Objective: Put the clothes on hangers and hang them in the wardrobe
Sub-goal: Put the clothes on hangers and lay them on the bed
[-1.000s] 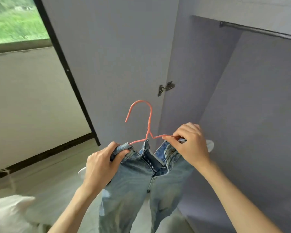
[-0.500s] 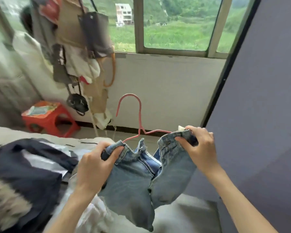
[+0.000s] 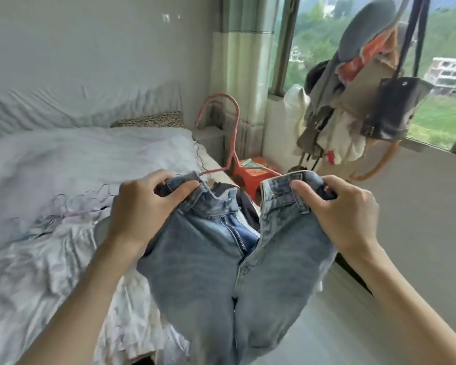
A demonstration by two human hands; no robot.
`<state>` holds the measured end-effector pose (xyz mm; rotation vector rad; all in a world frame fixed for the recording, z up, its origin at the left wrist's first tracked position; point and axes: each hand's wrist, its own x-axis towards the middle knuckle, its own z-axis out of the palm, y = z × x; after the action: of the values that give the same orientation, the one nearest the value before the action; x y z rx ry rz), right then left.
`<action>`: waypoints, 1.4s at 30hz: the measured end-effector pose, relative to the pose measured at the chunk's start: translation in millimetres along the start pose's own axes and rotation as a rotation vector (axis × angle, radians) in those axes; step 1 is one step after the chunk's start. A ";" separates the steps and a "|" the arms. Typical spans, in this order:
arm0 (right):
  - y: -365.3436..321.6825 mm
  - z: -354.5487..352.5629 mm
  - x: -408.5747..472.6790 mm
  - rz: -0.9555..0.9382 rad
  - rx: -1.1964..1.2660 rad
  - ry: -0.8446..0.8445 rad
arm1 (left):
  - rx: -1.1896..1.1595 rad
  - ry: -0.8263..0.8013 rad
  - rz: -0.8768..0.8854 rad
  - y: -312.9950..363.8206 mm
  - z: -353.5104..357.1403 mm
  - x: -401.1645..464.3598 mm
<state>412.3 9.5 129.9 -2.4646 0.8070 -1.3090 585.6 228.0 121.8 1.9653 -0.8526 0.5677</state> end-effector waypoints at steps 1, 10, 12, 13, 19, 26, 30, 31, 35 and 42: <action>-21.4 5.9 9.6 -0.031 0.017 -0.011 | 0.038 0.038 -0.007 -7.8 -20.9 8.6; -188.6 78.5 58.3 -0.199 0.184 -0.108 | 0.239 0.214 -0.068 -90.2 -168.7 65.4; -211.4 102.8 57.8 -0.166 0.229 -0.166 | 0.257 0.185 -0.085 -112.5 -182.3 70.5; -221.7 116.3 55.4 -0.155 0.253 -0.192 | 0.252 0.173 -0.086 -125.2 -189.9 72.2; -290.2 192.2 60.8 -0.167 0.367 -0.288 | 0.372 0.226 -0.112 -191.7 -246.0 92.6; -358.4 290.8 90.4 -0.199 0.463 -0.358 | 0.609 0.308 -0.236 -263.3 -269.3 133.1; -373.2 382.3 100.8 -0.209 0.456 -0.463 | 0.650 0.281 -0.358 -344.5 -241.4 155.6; -372.6 410.9 100.7 -0.212 0.450 -0.506 | 0.655 0.240 -0.406 -369.9 -229.2 159.4; -360.9 528.2 93.1 -0.239 0.359 -0.702 | 0.633 0.023 -0.585 -469.2 -176.0 163.2; -337.1 705.1 71.1 -0.180 0.247 -0.948 | 0.702 -0.170 -0.729 -626.3 -100.8 166.8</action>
<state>1142.7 211.5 -74.0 -2.5431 0.1677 -0.1417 1160.0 486.6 -61.1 2.7776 0.0492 0.2702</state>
